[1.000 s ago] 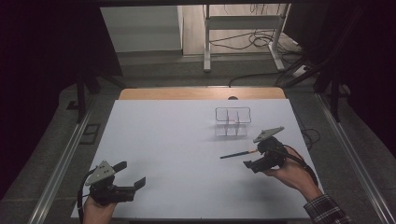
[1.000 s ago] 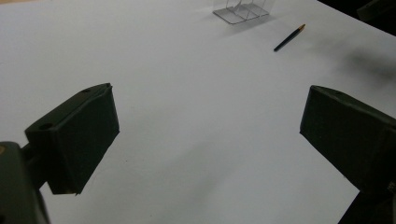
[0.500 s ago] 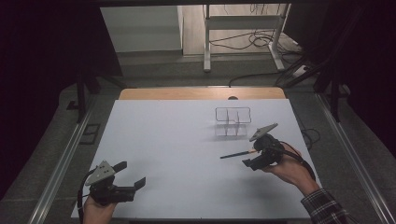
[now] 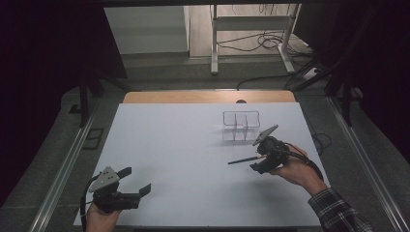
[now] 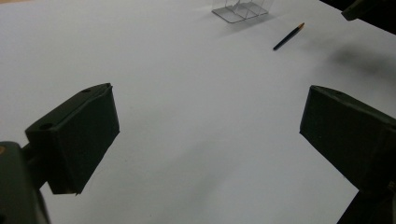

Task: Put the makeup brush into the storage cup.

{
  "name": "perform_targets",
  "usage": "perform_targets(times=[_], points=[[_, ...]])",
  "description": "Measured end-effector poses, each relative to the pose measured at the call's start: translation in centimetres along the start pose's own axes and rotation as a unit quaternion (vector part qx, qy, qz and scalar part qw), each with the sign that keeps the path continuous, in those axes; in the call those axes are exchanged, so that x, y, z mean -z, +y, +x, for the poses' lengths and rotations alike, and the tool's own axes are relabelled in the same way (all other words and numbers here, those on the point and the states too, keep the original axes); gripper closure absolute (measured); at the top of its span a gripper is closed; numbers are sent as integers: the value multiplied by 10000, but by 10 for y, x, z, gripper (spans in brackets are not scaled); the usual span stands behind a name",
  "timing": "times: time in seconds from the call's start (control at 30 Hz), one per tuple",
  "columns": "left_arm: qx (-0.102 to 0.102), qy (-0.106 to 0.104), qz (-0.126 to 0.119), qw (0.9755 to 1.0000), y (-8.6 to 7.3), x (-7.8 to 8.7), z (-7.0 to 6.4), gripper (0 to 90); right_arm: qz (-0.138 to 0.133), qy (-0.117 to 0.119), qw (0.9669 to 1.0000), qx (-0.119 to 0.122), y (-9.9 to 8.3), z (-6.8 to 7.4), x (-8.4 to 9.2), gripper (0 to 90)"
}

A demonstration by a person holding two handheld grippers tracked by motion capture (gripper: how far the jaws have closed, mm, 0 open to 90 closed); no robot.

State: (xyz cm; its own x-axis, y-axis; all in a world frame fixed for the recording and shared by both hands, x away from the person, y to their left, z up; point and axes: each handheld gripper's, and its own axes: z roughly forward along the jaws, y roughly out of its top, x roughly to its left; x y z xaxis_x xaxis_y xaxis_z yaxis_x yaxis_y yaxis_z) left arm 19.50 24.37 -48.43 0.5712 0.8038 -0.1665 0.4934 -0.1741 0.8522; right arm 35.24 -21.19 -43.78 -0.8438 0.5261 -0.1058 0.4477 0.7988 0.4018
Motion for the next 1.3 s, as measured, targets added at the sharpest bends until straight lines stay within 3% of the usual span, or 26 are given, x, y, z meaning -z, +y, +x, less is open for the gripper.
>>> perform_targets(times=[0.57, 1.0, 1.3], points=[[-11, -11, 45, 10000, 0, -1, 0, 48, 502, -119, 9974, 494, 11, -12, -13, 397], [-35, -20, 97, 9999, 0, -1, 0, 48, 820, 11, 9943, 680, 19, -24, -25, 464], [-36, -24, 111, 9999, -1, -2, 0, 48, 889, 98, 9929, 784, 24, -30, -33, 521]])
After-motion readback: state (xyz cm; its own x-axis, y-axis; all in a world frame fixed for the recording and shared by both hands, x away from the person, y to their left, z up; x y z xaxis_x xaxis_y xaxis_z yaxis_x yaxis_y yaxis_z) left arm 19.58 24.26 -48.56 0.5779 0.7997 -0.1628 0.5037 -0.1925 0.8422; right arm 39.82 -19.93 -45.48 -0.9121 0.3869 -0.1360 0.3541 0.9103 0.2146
